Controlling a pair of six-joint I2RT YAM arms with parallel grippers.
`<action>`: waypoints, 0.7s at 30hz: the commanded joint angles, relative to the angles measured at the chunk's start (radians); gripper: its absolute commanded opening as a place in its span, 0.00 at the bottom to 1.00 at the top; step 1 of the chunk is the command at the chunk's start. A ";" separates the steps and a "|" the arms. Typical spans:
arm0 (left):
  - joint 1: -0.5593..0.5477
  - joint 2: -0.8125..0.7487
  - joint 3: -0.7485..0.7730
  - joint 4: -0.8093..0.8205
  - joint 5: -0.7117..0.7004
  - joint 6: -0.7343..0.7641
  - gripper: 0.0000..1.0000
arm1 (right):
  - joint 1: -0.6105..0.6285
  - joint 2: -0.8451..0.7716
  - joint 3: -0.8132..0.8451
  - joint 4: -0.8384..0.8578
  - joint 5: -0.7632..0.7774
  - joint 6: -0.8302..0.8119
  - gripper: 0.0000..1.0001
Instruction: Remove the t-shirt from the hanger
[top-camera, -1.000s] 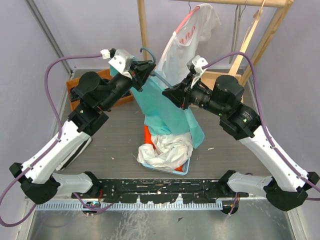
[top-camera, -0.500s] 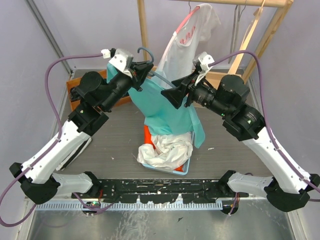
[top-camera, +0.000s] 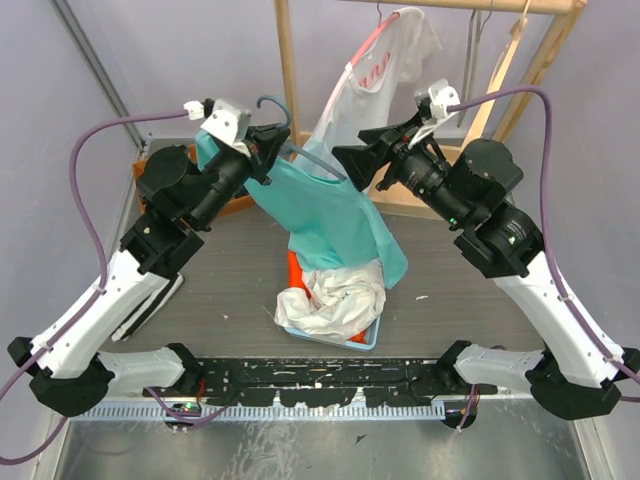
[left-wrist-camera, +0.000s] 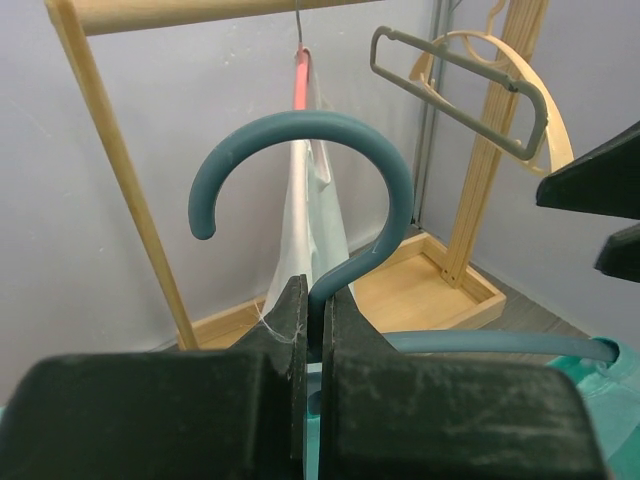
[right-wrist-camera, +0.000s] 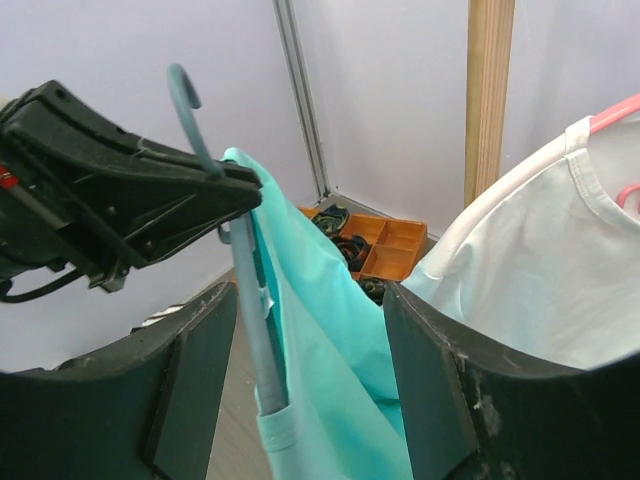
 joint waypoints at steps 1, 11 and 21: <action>0.000 -0.054 0.003 0.020 -0.031 0.024 0.00 | 0.006 0.048 0.047 0.087 0.016 0.019 0.66; 0.001 -0.104 -0.054 0.026 -0.024 0.016 0.00 | 0.006 0.065 0.087 0.033 0.055 -0.066 0.66; 0.000 -0.118 -0.044 0.000 -0.008 -0.016 0.00 | 0.007 0.007 -0.060 0.101 0.105 -0.090 0.66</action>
